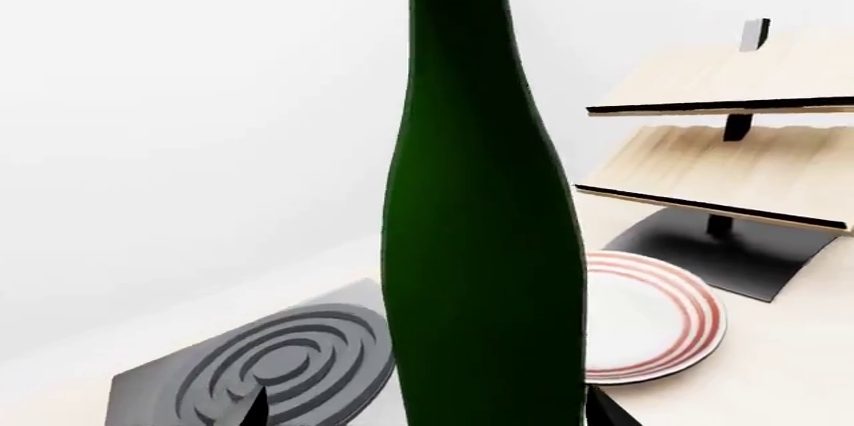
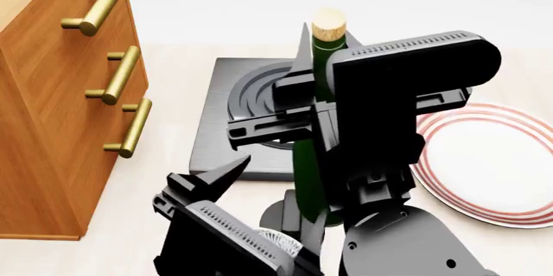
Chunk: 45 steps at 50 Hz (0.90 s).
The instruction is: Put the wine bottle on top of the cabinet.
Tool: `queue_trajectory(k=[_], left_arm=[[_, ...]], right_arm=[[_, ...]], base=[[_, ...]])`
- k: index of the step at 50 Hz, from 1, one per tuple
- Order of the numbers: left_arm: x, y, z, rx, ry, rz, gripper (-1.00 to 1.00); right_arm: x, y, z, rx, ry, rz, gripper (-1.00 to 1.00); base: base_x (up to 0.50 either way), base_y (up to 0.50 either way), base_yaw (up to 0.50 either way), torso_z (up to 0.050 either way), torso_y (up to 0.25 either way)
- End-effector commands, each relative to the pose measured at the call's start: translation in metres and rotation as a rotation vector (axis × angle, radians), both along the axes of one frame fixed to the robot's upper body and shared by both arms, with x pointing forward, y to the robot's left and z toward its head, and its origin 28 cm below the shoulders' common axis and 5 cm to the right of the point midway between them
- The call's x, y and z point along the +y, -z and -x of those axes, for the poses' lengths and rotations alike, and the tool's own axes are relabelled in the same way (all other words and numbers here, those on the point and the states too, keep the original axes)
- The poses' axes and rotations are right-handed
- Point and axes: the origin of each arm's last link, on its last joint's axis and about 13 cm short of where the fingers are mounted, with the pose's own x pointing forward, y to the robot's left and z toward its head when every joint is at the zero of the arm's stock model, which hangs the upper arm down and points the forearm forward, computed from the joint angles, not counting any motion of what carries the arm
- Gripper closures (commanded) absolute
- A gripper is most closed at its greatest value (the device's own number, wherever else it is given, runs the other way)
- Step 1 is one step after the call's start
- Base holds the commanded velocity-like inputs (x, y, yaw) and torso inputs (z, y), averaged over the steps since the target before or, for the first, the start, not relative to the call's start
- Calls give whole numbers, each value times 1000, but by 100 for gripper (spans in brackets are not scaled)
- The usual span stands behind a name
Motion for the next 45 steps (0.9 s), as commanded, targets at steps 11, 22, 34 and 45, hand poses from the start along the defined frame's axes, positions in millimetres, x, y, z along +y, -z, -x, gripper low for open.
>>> queue_trajectory(k=[11,22,34,45], left_arm=[[-17,0,-16,29,106,222,-100],[-26,3,-20,43,125,216,-100],[-32,6,-26,58,132,211,-100],[-33,6,-27,65,132,213,-100]], right_arm=[[0,-8,3,-51,-1,-4,100],[-2,-7,5,-53,2,-11,100],[-2,-8,7,-56,0,-16,100],[-3,-9,6,-57,2,-16,100]], base=[[0,0,0,0,1],[0,0,0,0,1],[0,0,0,0,0],[0,0,0,1,1]])
